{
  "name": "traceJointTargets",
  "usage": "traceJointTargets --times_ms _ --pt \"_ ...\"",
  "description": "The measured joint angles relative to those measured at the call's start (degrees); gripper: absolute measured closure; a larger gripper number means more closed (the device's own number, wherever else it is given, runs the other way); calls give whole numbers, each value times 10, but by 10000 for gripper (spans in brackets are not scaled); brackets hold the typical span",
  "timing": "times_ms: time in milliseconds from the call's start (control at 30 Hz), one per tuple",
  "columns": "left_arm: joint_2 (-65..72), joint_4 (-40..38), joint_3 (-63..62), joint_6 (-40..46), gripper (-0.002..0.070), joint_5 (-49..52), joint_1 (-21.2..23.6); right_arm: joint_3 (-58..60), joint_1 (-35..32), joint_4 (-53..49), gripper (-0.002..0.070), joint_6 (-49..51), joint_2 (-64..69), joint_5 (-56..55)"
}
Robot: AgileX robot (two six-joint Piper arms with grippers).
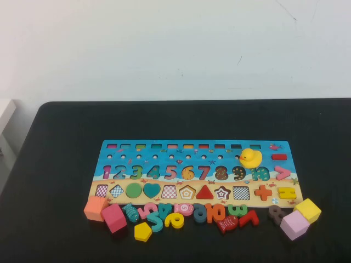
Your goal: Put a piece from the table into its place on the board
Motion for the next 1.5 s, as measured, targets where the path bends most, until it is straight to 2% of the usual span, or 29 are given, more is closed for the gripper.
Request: traceJointTargets --times_ms 1033,1200,1267,1400,1500 --pt "0 0 0 -1 676 0 0 0 0 0 657 1 0 0" --pt "0 66 0 18 676 -2 0 0 0 0 657 1 0 0" --pt "0 70 0 20 676 -8 0 0 0 0 657 1 0 0" --pt "0 19 1 19 676 -49 0 0 0 0 657 1 0 0" --pt "0 -74 1 -15 676 -101 0 0 0 0 657 1 0 0"
